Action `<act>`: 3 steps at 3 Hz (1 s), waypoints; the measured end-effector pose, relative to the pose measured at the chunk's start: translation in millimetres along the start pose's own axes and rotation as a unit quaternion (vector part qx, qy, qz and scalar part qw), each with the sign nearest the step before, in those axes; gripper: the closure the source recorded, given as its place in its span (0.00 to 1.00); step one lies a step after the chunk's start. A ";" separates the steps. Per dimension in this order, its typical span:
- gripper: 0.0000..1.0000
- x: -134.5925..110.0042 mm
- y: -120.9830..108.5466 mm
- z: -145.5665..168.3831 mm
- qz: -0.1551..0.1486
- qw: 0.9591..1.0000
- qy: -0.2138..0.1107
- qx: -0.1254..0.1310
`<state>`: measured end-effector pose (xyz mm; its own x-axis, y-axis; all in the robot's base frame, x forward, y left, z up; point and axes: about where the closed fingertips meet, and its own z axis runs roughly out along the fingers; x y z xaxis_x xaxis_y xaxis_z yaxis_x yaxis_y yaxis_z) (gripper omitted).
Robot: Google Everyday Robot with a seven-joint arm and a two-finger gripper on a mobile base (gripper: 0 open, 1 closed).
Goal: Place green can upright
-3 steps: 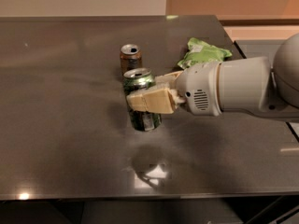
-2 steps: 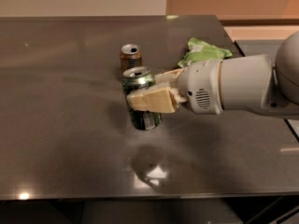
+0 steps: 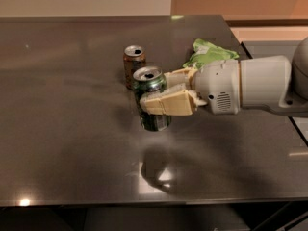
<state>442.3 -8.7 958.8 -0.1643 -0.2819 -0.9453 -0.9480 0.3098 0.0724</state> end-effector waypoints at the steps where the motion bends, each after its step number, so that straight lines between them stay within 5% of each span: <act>1: 1.00 8.0 -10.5 -7.8 -0.012 0.999 -0.026 -0.018; 3: 1.00 28.8 -26.4 -19.6 -0.031 0.997 -0.058 -0.036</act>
Offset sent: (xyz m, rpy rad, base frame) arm 0.0199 -0.0462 -0.0296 0.1248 -0.0507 0.0641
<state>457.3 -42.8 935.9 -0.0761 -0.1913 -0.9786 -0.9731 0.2282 0.0310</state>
